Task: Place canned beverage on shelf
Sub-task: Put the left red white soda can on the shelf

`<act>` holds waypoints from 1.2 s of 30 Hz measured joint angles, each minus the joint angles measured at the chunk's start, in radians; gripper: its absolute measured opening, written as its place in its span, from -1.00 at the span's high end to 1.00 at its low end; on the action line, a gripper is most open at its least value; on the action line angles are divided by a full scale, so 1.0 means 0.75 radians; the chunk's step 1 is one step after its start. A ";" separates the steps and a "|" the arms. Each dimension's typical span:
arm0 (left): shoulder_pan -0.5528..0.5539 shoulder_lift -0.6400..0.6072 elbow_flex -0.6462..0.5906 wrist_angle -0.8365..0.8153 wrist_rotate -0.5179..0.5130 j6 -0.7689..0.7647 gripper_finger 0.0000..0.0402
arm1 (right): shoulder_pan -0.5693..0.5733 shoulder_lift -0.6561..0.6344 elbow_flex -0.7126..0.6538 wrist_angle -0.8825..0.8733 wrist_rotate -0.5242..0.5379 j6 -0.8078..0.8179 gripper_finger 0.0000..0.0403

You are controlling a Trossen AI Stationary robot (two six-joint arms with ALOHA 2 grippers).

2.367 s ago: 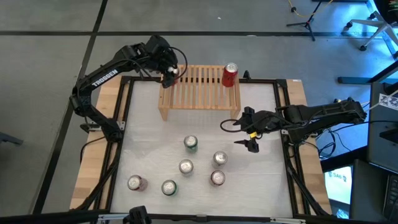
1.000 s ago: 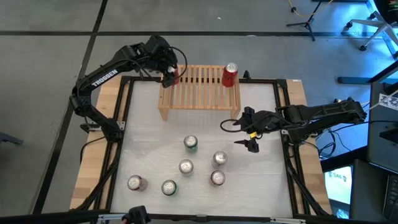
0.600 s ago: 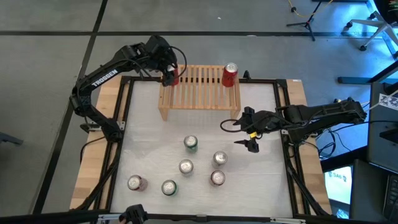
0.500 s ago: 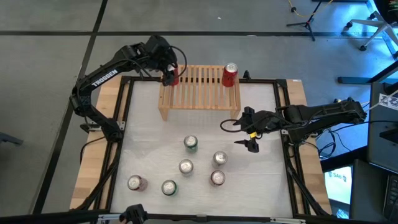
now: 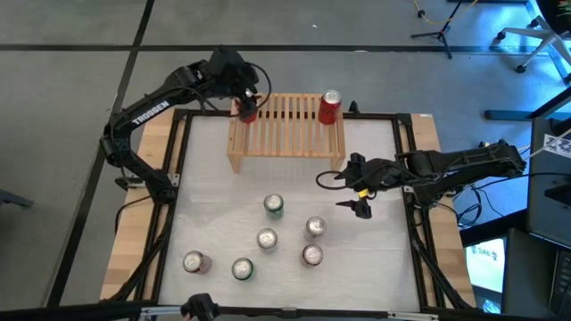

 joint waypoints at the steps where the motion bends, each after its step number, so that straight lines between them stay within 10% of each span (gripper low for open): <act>1: -0.011 0.000 0.000 0.000 0.000 0.000 -0.52 | 0.000 0.000 0.000 0.000 0.000 0.000 -0.84; 22: -0.405 -0.002 0.000 0.005 0.007 -0.019 -0.52 | 0.000 0.000 0.000 0.010 -0.001 0.006 -0.84; 36: -0.636 -0.002 0.000 0.016 0.021 -0.491 -0.52 | 0.000 0.000 0.000 0.009 -0.001 0.006 -0.84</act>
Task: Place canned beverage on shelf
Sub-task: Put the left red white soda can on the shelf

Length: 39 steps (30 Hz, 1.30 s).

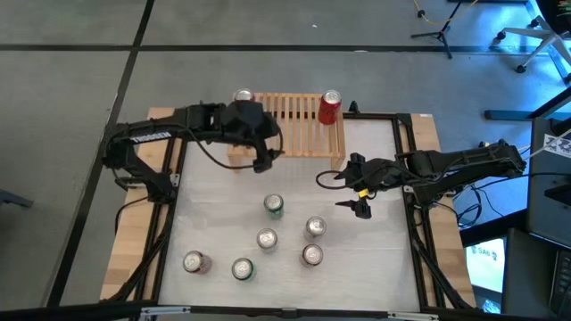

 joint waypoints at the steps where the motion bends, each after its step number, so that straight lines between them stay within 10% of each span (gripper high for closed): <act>1: -0.018 0.000 0.000 0.000 0.000 -0.049 -0.52 | 0.000 0.000 0.000 0.000 0.000 0.000 -0.84; 19: -0.351 0.000 0.001 -0.072 0.188 -0.749 -0.52 | 0.000 0.000 0.000 -0.002 0.000 -0.001 -0.84; 39: -0.793 0.000 0.001 -0.700 0.432 -2.126 -0.52 | 0.000 0.000 0.000 -0.002 0.000 -0.002 -0.84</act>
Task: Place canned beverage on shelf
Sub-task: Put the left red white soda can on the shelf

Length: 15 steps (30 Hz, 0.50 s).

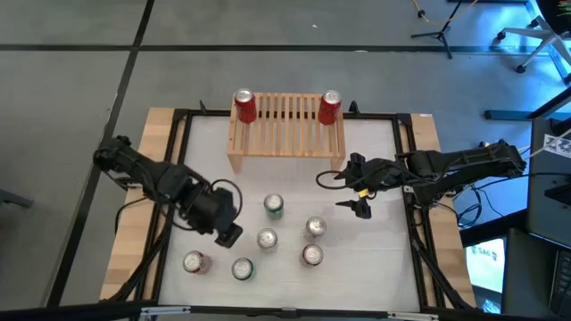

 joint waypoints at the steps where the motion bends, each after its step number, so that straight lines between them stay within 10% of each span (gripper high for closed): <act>1: -0.022 0.000 0.000 0.000 -0.008 -0.057 -0.52 | 0.000 0.000 0.000 0.000 0.000 0.000 -0.84; 15: -0.270 0.083 -0.001 -0.069 -0.008 -0.582 -0.52 | 0.001 0.000 0.000 0.000 -0.001 0.001 -0.84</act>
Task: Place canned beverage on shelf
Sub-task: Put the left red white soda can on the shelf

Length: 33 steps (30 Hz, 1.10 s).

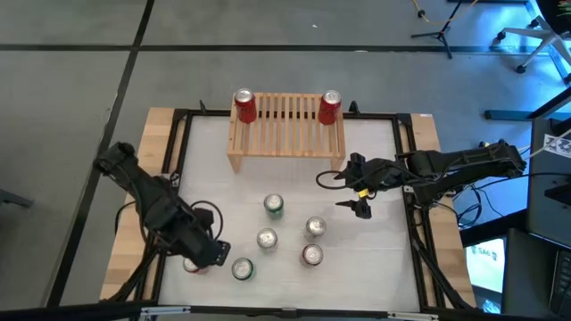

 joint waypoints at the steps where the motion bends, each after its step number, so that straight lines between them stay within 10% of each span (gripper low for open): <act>1: -0.010 0.009 0.000 0.000 0.000 -0.015 -0.52 | 0.000 0.000 0.000 0.000 0.000 0.000 -0.84; 33: -0.137 0.158 -0.001 -0.140 -0.022 -0.206 -0.52 | 0.000 0.000 0.000 0.000 0.000 -0.003 -0.84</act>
